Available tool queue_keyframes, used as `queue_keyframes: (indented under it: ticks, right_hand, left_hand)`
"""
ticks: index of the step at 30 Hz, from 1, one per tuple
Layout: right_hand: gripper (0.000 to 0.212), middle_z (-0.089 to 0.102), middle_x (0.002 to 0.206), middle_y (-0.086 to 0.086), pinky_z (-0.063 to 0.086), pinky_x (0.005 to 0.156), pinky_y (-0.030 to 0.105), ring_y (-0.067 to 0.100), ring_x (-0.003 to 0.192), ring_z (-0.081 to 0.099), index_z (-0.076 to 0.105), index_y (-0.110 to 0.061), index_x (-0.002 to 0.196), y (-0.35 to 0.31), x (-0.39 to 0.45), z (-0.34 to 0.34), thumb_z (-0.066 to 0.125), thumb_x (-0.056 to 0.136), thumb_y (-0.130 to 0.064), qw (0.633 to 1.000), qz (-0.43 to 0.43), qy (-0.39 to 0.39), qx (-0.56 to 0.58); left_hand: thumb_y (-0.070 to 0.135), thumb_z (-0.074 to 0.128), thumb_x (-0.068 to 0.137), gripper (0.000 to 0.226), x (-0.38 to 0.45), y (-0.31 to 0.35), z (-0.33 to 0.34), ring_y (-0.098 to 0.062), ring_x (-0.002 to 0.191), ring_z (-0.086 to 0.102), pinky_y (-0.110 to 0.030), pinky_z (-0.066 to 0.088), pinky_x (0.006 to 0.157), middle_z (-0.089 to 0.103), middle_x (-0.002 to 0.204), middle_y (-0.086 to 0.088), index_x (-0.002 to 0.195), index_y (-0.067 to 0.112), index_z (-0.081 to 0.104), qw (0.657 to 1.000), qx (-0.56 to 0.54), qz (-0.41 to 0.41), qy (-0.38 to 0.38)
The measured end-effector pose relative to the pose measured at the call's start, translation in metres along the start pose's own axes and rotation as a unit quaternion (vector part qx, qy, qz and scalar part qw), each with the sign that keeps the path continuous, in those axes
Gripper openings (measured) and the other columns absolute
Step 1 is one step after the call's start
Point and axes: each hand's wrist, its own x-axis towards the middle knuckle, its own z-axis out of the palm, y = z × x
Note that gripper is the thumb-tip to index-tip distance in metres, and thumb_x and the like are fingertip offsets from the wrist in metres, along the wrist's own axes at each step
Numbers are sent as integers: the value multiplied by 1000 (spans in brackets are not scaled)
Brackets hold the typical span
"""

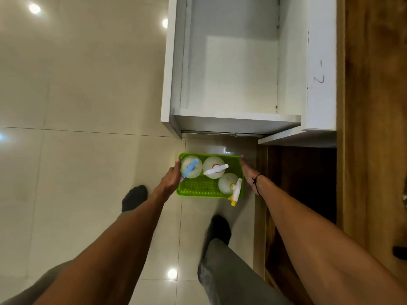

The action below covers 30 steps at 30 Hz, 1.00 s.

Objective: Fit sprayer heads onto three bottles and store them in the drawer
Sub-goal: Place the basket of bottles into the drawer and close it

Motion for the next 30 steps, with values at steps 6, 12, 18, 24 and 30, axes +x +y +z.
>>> queue_keyframes:
  ticks: [6,12,18,24,30]
  right_hand:
    - [81,30,170,11,29,127,51,33,156,33,22,-18,166,12,7,2,27,103,-70,999,3,3,49]
    - [86,33,169,10,33,124,56,34,154,37,20,-22,166,11,-49,-9,31,100,-74,998,15,-4,67]
    - [82,31,168,14,32,123,57,36,154,35,21,-15,163,-9,-148,-31,35,102,-68,997,1,-1,78]
    - [82,32,167,15,41,118,52,35,152,39,20,-10,163,-46,-273,-67,35,104,-65,995,-22,-18,97]
    - [80,37,164,19,43,117,56,37,148,45,17,-6,163,-81,-374,-109,40,106,-57,988,-48,-9,148]
  left_hand:
    - [77,21,102,60,-9,-1,9,-12,80,67,-29,52,67,70,91,9,115,31,55,996,-81,-30,-15]
    - [75,31,102,59,-66,14,-7,-21,90,59,-39,46,80,57,119,-7,126,25,52,995,-85,-47,13]
    - [68,34,105,61,-163,59,-46,-26,89,59,-43,45,91,61,93,-6,116,15,63,997,-58,-18,43]
    - [61,32,109,65,-278,136,-91,-29,85,52,-37,38,82,52,70,-7,83,11,65,998,-28,8,53]
    - [65,32,107,66,-372,212,-119,-34,128,54,-47,38,103,57,140,-16,150,21,56,997,-33,39,56]
